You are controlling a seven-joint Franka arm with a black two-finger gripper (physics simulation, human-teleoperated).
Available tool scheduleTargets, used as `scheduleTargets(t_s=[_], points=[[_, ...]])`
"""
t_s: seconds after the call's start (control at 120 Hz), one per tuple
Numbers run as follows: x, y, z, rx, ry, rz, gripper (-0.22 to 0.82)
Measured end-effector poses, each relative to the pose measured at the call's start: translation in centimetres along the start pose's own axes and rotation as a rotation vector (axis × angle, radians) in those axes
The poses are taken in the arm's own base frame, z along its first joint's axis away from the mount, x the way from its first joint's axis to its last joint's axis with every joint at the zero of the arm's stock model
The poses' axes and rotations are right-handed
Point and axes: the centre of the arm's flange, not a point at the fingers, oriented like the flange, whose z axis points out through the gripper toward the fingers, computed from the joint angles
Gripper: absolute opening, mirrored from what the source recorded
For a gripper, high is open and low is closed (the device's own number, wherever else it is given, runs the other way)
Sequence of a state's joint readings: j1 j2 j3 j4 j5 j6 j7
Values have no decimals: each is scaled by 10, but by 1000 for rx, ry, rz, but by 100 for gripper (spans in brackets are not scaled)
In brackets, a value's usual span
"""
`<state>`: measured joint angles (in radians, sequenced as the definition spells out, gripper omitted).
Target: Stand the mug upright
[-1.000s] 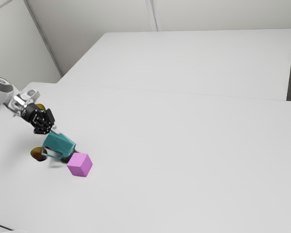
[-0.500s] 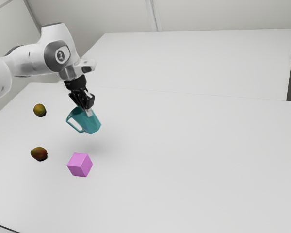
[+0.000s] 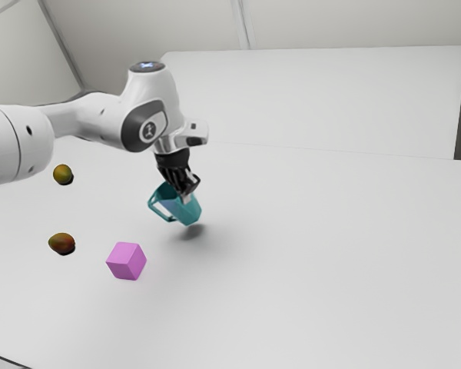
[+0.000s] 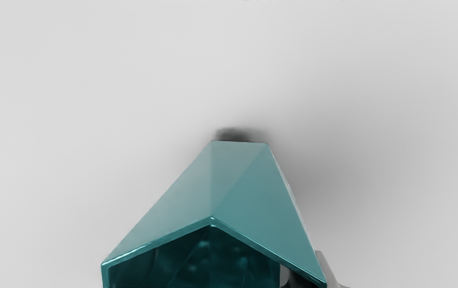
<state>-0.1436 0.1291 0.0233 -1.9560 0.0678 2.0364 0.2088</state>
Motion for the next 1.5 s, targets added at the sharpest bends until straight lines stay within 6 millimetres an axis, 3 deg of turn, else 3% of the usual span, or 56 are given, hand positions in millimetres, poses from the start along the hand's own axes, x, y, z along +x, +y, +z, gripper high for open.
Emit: scheduleTargets(t_s=[0.367, 0.842, 1.075, 1.392, 1.442, 1.5], points=[[10, 7, 26, -4, -23, -86, -18], [11, 8, 38, -8, -62, -163, -18], [11, 9, 37, -11, -64, -186, 7], [1, 13, 4, -8, -29, -208, 21], [2, 16, -8, -5, -8, -203, 28], [8, 14, -36, 1, 31, -205, 36]])
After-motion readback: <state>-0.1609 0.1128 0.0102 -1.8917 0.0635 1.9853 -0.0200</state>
